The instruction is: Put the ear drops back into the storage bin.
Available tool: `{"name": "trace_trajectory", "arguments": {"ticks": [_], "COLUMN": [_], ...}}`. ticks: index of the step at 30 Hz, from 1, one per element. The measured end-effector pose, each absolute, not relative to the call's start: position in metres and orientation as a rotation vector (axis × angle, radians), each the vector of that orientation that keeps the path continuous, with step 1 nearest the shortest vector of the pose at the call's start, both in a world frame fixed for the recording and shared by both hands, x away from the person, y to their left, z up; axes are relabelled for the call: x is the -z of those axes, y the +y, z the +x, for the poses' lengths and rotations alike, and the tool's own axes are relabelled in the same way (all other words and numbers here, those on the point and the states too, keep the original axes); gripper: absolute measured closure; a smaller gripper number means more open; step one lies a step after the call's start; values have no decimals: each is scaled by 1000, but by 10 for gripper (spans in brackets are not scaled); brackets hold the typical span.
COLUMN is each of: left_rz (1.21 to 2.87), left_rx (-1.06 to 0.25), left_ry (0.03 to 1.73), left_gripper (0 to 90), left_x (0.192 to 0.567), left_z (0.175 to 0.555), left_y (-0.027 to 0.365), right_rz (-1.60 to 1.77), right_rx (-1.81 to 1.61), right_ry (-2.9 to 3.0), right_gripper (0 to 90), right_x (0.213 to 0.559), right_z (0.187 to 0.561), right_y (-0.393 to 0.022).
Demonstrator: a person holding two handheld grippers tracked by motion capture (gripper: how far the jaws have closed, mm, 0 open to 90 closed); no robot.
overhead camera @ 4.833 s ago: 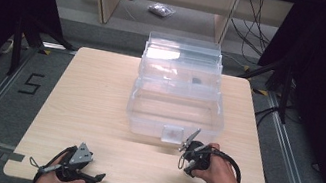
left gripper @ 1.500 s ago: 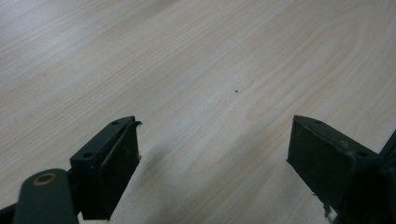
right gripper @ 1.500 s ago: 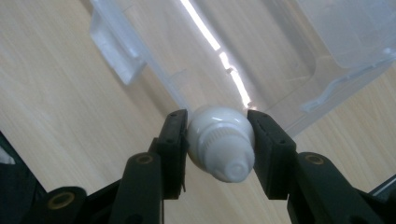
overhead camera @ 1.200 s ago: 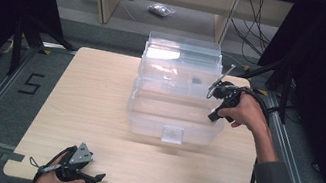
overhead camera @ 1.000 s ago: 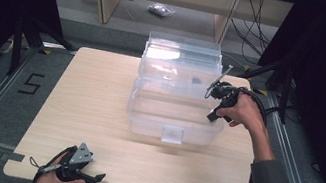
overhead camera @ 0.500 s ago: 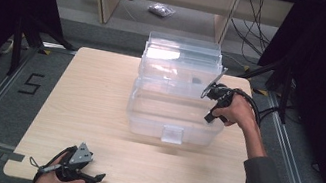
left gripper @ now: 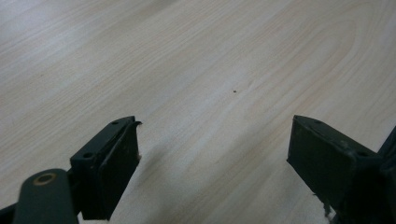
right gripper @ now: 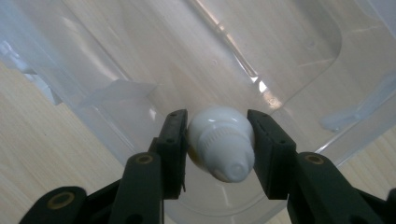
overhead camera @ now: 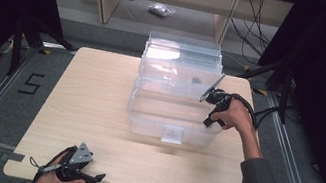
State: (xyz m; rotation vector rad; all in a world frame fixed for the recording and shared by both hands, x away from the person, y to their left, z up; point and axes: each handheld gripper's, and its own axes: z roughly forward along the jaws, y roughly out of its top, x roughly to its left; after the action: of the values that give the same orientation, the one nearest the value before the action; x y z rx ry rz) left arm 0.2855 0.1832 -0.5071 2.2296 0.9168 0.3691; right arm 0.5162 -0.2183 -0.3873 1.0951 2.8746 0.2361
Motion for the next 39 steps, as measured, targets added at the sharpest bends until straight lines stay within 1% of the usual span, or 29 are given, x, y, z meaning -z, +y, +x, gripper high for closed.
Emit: {"name": "trace_trajectory", "arguments": {"ticks": [3, 5, 6, 12, 23, 24, 27, 29, 31, 32, 34, 36, 39], "left_rz": [2224, 2253, 2230, 2223, 2219, 2246, 2225, 2269, 2227, 2223, 2218, 2248, 2227], "left_rx": [-371, -376, -377, -369, -361, -365, -368, -367, -364, -368, -365, -364, -365], "left_ry": [920, 908, 922, 921, 935, 905, 919, 893, 918, 923, 926, 908, 922], "left_gripper": [159, 159, 159, 159, 159, 159, 159, 159, 159, 159, 159, 159, 159], "left_x": [507, 506, 507, 507, 508, 506, 507, 506, 507, 508, 508, 507, 508], "left_z": [285, 286, 285, 285, 285, 285, 285, 286, 285, 285, 285, 285, 285], "left_y": [183, 184, 183, 183, 182, 184, 183, 185, 183, 182, 182, 184, 182], "right_rz": [1081, 1106, 1125, 1143, 1153, 1099, 1125, 1116, 1154, 1119, 1153, 1157, 1160], "right_rx": [-228, -211, -204, -195, -176, -182, -172, -173, -173, -181, -175, -177, -177], "right_ry": [2883, 2873, 2874, 2884, 2890, 2904, 2899, 2905, 2904, 2909, 2901, 2906, 2909], "right_gripper": [602, 602, 602, 602, 602, 602, 602, 601, 601, 601, 601, 601, 601], "right_x": [391, 392, 392, 401, 408, 409, 410, 411, 412, 414, 415, 417, 419], "right_z": [517, 517, 517, 518, 518, 520, 519, 520, 519, 520, 519, 518, 518], "right_y": [-219, -219, -218, -219, -219, -221, -219, -220, -219, -221, -222, -223, -225]}}
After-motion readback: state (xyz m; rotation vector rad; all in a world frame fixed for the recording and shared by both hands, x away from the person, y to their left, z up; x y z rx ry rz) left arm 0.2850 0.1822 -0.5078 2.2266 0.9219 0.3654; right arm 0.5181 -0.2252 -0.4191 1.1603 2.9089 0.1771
